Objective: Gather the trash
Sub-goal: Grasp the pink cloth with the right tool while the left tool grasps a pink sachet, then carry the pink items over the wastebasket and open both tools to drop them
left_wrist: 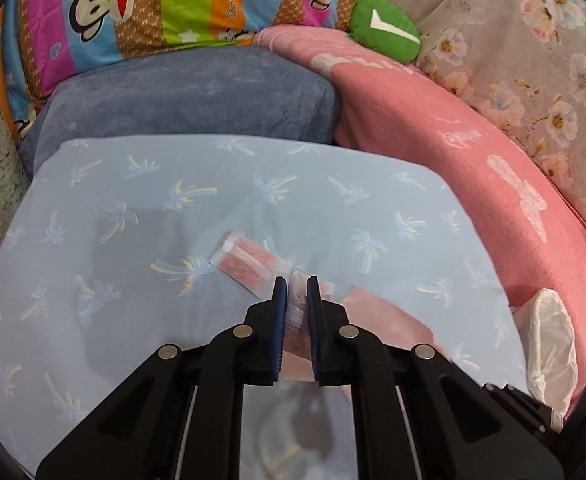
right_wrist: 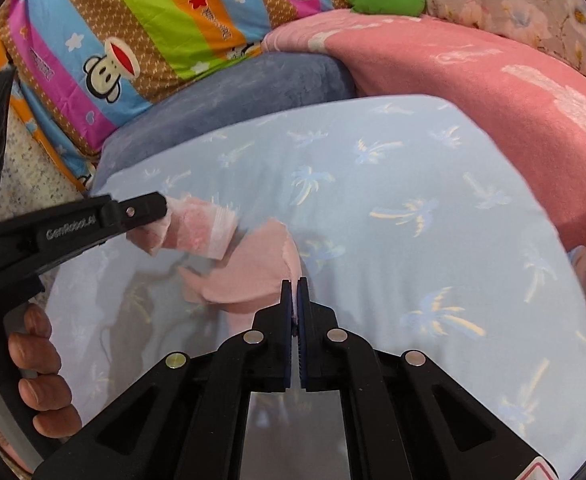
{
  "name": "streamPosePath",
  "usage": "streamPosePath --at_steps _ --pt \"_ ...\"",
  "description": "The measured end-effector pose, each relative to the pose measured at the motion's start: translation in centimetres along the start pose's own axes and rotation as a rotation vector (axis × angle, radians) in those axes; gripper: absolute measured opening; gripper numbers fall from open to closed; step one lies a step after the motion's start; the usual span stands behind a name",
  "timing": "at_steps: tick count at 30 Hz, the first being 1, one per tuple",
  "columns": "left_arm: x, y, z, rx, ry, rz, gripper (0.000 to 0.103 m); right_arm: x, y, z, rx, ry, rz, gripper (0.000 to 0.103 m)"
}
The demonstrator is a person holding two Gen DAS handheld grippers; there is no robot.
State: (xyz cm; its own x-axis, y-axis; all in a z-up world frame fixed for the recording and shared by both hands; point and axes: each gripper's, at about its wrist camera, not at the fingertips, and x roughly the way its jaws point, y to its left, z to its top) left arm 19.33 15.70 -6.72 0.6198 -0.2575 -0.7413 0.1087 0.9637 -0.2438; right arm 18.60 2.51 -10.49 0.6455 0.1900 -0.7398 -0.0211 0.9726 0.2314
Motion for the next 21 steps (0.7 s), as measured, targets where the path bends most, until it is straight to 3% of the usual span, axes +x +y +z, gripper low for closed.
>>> streamPosePath --at_steps 10,21 --pt "-6.5 -5.3 0.6 0.064 -0.096 -0.060 0.010 -10.6 -3.8 1.5 0.042 -0.167 -0.012 0.002" --pt "-11.2 -14.1 0.3 0.166 -0.157 -0.198 0.010 -20.3 -9.6 2.2 0.102 -0.314 -0.050 0.002"
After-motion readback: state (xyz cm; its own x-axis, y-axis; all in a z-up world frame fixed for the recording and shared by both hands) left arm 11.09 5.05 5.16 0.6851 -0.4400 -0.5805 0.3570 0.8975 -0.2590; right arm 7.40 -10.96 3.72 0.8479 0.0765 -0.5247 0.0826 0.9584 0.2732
